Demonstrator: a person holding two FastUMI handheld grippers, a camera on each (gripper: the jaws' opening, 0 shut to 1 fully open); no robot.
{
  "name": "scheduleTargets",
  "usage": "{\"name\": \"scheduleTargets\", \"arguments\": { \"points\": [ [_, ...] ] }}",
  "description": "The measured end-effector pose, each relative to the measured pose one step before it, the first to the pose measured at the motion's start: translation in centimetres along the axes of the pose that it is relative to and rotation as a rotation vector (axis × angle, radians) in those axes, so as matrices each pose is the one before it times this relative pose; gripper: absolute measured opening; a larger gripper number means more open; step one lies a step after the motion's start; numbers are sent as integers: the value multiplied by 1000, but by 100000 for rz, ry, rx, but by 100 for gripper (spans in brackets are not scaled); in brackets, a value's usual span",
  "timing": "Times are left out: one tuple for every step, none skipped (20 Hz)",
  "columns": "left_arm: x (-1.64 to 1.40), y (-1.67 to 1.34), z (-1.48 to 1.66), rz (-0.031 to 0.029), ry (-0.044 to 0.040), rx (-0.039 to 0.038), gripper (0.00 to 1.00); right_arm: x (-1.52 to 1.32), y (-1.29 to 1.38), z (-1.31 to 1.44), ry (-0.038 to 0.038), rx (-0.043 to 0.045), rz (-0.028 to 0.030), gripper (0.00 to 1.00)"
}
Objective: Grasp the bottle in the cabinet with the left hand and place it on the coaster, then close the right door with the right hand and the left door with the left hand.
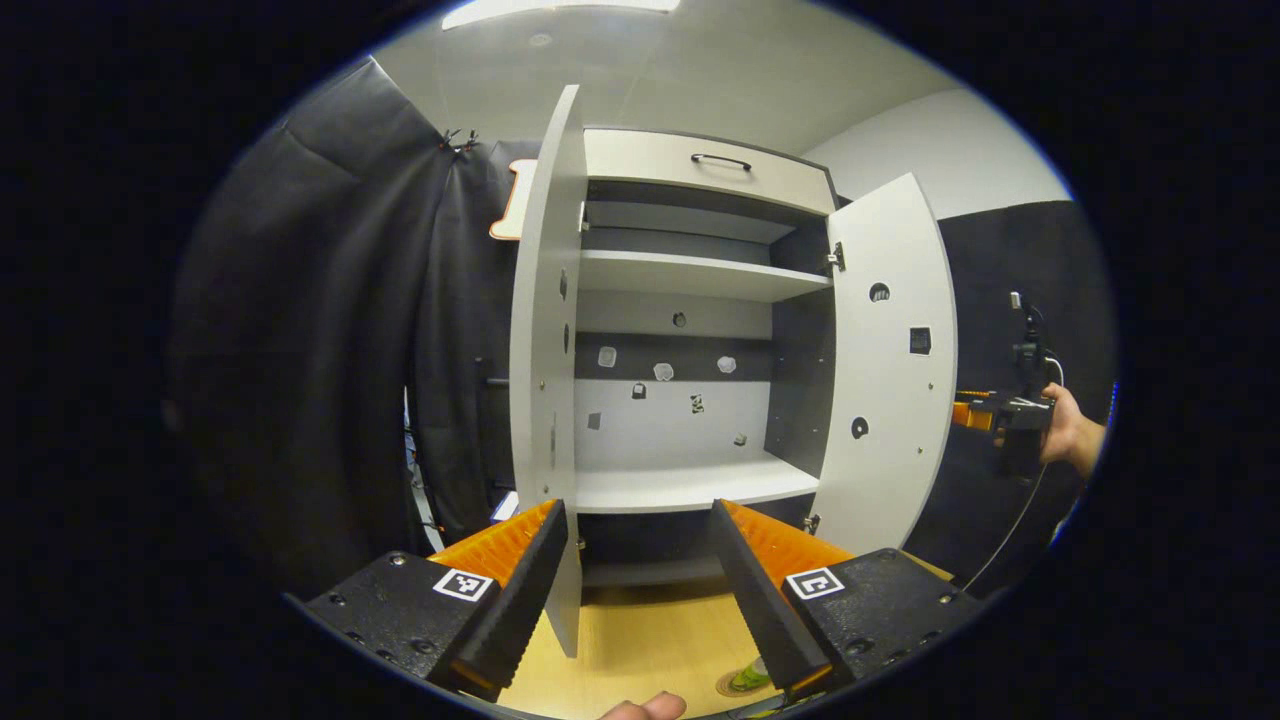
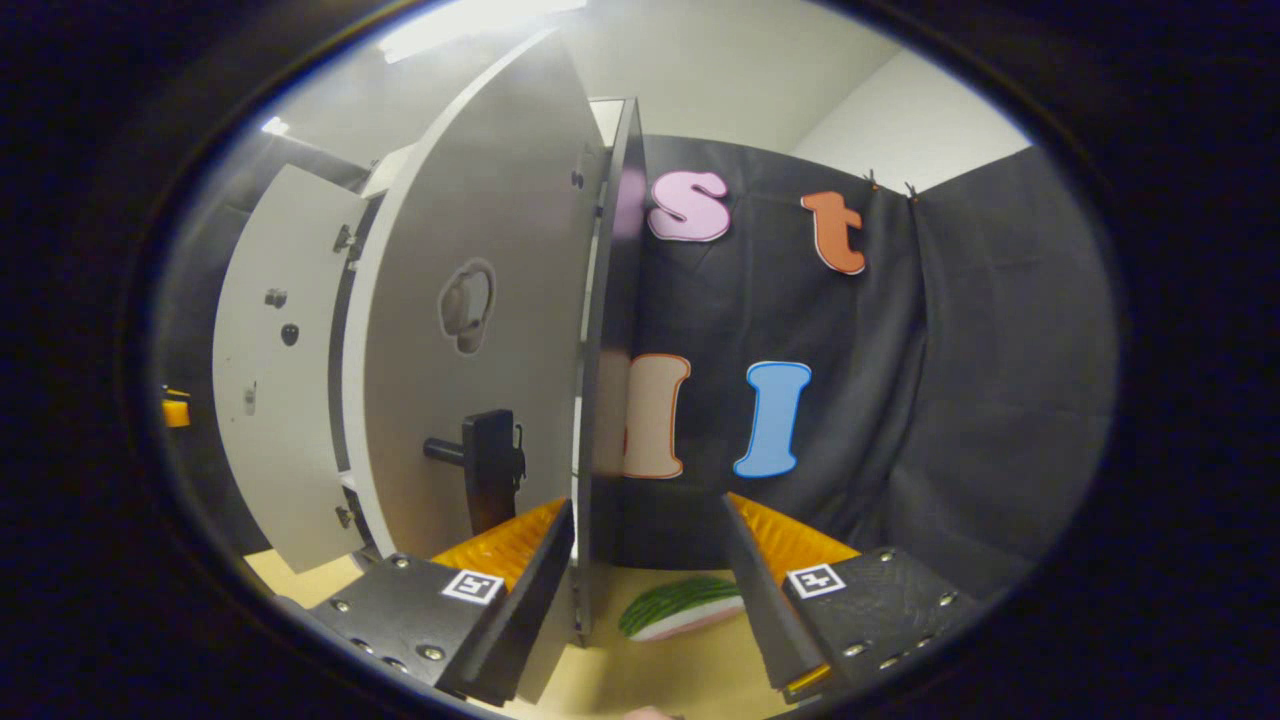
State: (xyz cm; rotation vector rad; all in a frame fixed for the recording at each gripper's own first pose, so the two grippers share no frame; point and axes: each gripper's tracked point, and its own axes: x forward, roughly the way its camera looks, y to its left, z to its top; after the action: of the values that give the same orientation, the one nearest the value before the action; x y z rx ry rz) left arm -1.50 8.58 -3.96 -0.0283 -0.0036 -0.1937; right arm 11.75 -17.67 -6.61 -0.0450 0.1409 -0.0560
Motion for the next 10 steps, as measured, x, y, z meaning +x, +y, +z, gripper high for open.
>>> {"name": "scheduleTargets", "arguments": {
  "points": [
    [190,290,347,513,-1193,11,91,-81,496,-113,386,1036,-701,88],
    [131,-40,227,-394,-559,-318,91,-48,287,116,-469,661,-749,88],
    [178,77,-29,290,148,-175,91,-93,347,24,-355,123,-1177,88],
    [93,65,-318,61,729,-139,91,-13,361,-26,-137,282,-598,88],
    [79,-124,-195,-428,552,-224,91,-104,626,-44,342,275,0,84],
    [289,-155,-160,-305,441,117,90,-31,834,-159,551,-86,416,88],
    [283,-164,-83,-441,51,345,90,49,931,25,112,-272,861,88],
    [164,-191,-58,-476,57,553,91,144,868,28,35,-252,960,88],
    [249,66,-169,338,45,683,91,118,853,44,-105,116,899,88],
    [61,62,-140,71,439,353,91,91,696,-51,-493,-316,439,88]
  ]
}}
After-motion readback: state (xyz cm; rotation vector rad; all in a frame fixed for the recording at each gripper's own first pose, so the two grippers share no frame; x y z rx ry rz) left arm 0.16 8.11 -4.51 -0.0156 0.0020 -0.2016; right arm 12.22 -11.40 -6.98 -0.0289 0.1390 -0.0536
